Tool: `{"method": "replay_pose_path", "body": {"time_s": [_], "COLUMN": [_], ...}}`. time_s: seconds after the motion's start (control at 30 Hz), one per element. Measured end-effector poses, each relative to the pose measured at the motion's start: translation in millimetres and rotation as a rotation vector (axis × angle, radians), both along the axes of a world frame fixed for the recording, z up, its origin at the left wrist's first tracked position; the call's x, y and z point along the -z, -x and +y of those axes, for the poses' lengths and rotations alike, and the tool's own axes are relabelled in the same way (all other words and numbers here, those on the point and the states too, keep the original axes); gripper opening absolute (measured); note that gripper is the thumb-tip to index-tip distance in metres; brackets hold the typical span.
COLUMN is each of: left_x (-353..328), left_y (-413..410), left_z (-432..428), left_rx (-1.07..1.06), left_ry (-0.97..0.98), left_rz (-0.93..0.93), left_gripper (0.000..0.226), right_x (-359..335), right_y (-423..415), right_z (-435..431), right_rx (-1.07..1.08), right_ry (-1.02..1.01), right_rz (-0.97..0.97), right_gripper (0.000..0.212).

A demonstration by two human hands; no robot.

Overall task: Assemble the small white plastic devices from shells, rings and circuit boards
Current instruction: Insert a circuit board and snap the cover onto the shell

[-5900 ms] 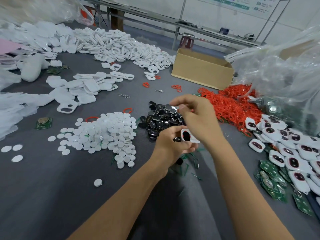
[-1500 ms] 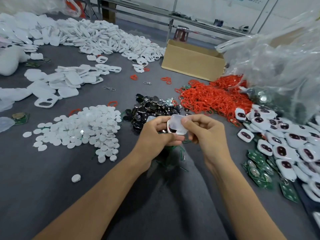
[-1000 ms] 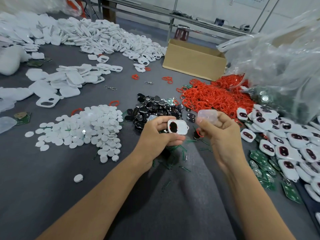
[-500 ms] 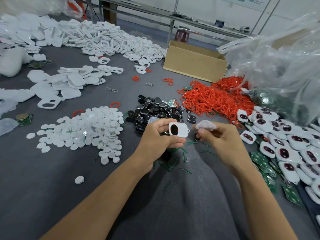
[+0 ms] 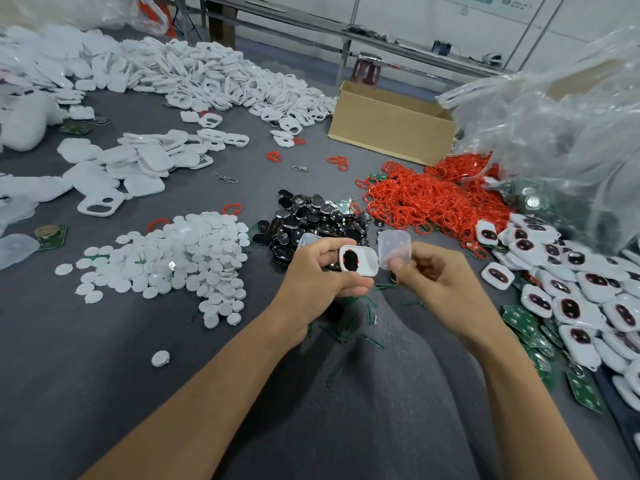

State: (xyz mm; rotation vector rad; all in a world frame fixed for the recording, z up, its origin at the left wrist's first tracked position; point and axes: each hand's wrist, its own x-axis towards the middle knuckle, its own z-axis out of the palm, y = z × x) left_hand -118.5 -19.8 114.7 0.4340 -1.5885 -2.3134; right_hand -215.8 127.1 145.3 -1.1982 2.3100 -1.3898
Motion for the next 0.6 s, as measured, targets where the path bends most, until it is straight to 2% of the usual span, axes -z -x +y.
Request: {"method": "replay_pose_path", "body": {"time_s": [0.1, 0.2, 0.27, 0.37, 0.6], "left_x": [-1.0, -0.7, -0.2, -0.1, -2.4], "left_y": [0.2, 0.3, 0.4, 0.0, -2.1], "left_z": [0.2, 0.0, 0.3, 0.7, 3.4], "left_rx": [0.004, 0.012, 0.02, 0.027, 0.081], "left_ry": [0.007, 0.016, 0.024, 0.039, 0.062], "left_rz": [-0.008, -0.015, -0.016, -0.016, 0.013], "left_gripper": [0.051, 0.051, 0.051, 0.051, 0.049], "right_x": [0.2, 1.5, 1.8, 1.1, 7.5], "right_y": [-2.2, -1.9, -2.8, -6.6, -11.2], "right_z": [-0.8, -1.8, -4.5, -8.3, -14.2], "right_rx": [-0.021, 0.025, 0.075, 0.124, 0.207], "right_ry": [-0.045, -0.013, 0.053, 0.175, 0.144], "right_rz": [0.162, 0.275, 0.23, 0.15, 0.279], "right_gripper": [0.021, 0.019, 0.013, 0.019, 0.02]}}
